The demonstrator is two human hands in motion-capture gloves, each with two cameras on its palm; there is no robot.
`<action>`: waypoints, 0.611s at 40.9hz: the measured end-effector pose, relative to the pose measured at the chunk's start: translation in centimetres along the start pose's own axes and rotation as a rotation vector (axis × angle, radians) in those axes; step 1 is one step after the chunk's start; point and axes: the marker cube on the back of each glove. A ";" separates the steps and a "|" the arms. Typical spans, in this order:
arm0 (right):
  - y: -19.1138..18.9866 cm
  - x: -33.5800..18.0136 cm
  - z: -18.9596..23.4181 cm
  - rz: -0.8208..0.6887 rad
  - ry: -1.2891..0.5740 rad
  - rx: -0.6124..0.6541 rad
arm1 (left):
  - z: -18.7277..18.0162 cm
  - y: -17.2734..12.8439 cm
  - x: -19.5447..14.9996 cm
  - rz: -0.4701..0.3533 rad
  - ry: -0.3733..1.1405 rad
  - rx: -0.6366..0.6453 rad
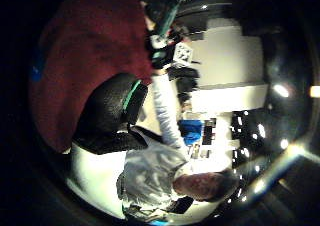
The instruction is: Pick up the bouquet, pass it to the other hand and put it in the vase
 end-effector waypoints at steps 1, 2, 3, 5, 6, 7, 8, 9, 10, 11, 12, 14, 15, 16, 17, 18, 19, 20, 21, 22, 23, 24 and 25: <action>0.2 -1.0 0.4 -0.005 -0.053 -0.013 | -0.4 -0.7 0.5 0.001 0.044 0.029; 0.4 -2.0 0.8 -0.009 -0.101 -0.026 | -0.8 -1.4 0.9 0.000 0.083 0.055; 0.7 -2.9 1.2 -0.013 -0.145 -0.038 | -1.0 -2.0 1.2 0.000 0.121 0.077; 1.1 -4.5 1.9 -0.025 -0.221 -0.062 | -1.4 -3.1 1.8 0.006 0.208 0.108; 1.3 -5.1 2.3 -0.031 -0.255 -0.074 | -1.5 -3.6 2.1 0.010 0.264 0.118; 1.5 -5.8 2.7 -0.038 -0.287 -0.084 | -1.6 -4.1 2.4 0.013 0.327 0.125; 1.8 -6.4 3.1 -0.045 -0.317 -0.093 | -1.6 -4.6 2.8 0.014 0.392 0.133; 2.1 -7.0 3.4 -0.053 -0.344 -0.102 | -1.7 -5.0 3.3 0.015 0.447 0.143; 2.3 -7.5 3.7 -0.062 -0.367 -0.110 | -1.8 -5.2 3.7 0.017 0.488 0.154; 2.6 -8.0 4.0 -0.071 -0.387 -0.118 | -1.9 -5.5 4.1 0.021 0.513 0.164; 2.8 -8.4 4.2 -0.079 -0.402 -0.126 | -1.8 -5.7 4.3 0.028 0.529 0.172; 3.4 -9.1 4.8 -0.096 -0.430 -0.141 | -1.4 -6.4 4.4 0.042 0.553 0.177; 3.7 -9.4 5.2 -0.104 -0.445 -0.151 | -1.2 -6.6 4.7 0.048 0.573 0.175; 4.2 -9.8 5.7 -0.113 -0.463 -0.164 | -1.0 -6.9 5.0 0.055 0.602 0.171; 4.7 -10.3 6.2 -0.121 -0.483 -0.179 | -0.8 -7.1 5.4 0.063 0.641 0.162; 5.4 -10.7 6.7 -0.129 -0.502 -0.195 | -0.5 -7.3 5.8 0.070 0.683 0.148; 6.0 -11.2 7.2 -0.137 -0.516 -0.209 | -0.2 -7.6 6.0 0.074 0.723 0.134; 6.7 -11.6 7.6 -0.145 -0.525 -0.219 | 0.1 -7.8 6.0 0.075 0.755 0.121; 7.2 -11.9 8.0 -0.153 -0.532 -0.227 | 0.4 -8.0 6.1 0.073 0.780 0.113; 7.6 -12.1 8.4 -0.161 -0.538 -0.235 | 0.6 -8.2 6.1 0.070 0.797 0.111; 7.9 -12.1 8.9 -0.167 -0.546 -0.246 | 0.7 -8.3 6.2 0.069 0.806 0.117; 8.1 -12.0 9.4 -0.169 -0.557 -0.260 | 0.8 -8.3 6.4 0.069 0.808 0.129; 8.4 -11.9 9.9 -0.169 -0.569 -0.277 | 0.8 -8.3 6.6 0.072 0.804 0.146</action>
